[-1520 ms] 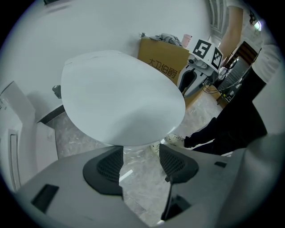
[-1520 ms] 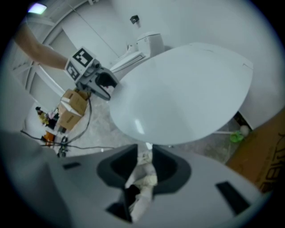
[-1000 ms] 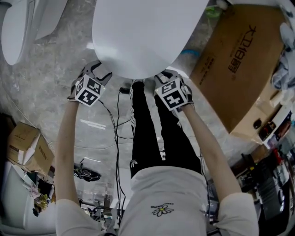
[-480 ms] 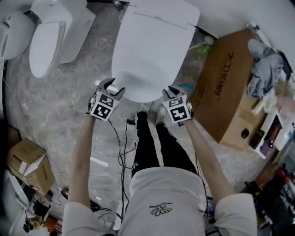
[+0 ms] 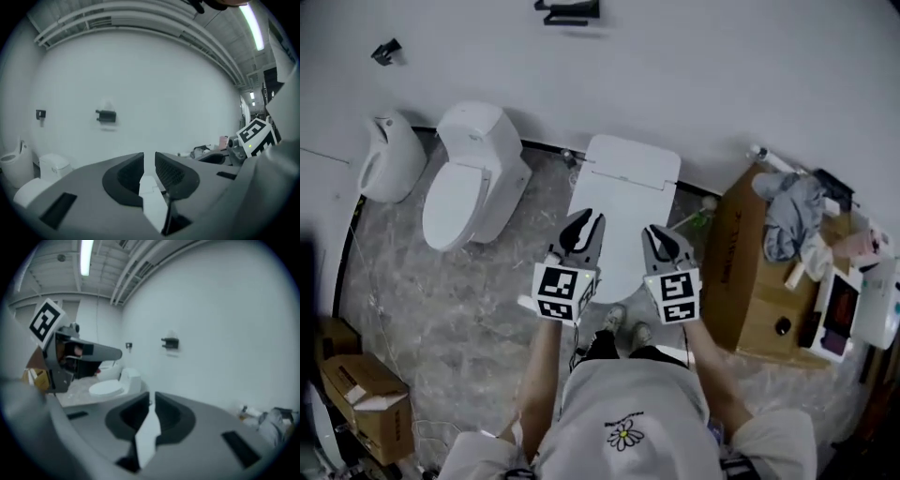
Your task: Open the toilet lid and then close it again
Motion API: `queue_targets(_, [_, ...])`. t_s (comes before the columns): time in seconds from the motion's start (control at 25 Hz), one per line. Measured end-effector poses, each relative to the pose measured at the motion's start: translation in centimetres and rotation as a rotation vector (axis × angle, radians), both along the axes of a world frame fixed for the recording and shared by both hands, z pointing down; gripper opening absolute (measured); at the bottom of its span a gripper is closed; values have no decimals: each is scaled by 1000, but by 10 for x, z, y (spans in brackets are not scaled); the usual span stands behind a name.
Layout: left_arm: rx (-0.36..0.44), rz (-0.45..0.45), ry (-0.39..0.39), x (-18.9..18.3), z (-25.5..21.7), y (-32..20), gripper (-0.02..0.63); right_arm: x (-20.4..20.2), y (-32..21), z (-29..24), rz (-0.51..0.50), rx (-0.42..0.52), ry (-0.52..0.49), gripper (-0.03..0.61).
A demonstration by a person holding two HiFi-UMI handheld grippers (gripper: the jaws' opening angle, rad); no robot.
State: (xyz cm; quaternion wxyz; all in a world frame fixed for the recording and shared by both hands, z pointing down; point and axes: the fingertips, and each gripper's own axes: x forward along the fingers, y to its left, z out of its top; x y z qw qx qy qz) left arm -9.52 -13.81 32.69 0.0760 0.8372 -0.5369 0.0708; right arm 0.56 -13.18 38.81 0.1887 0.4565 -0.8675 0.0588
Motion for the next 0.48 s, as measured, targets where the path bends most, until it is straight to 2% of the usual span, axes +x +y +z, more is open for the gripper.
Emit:
queue_targets(0.12, [107,-69,-4,7,-59,20,77,1,13,-68,-7,144,-74,51])
queue_targets(0.24, [215,-161,-24,1,-101,38,34,4,26,-121,7,225,-195,46])
queue_targets(0.32, [281,-188,-23,2,-124,48,28,7,35,-145,8,271,-250,44])
queue_targets(0.48, [371,-206,-22,8,-153,62,26,11,50,-167,2,332,-282,44])
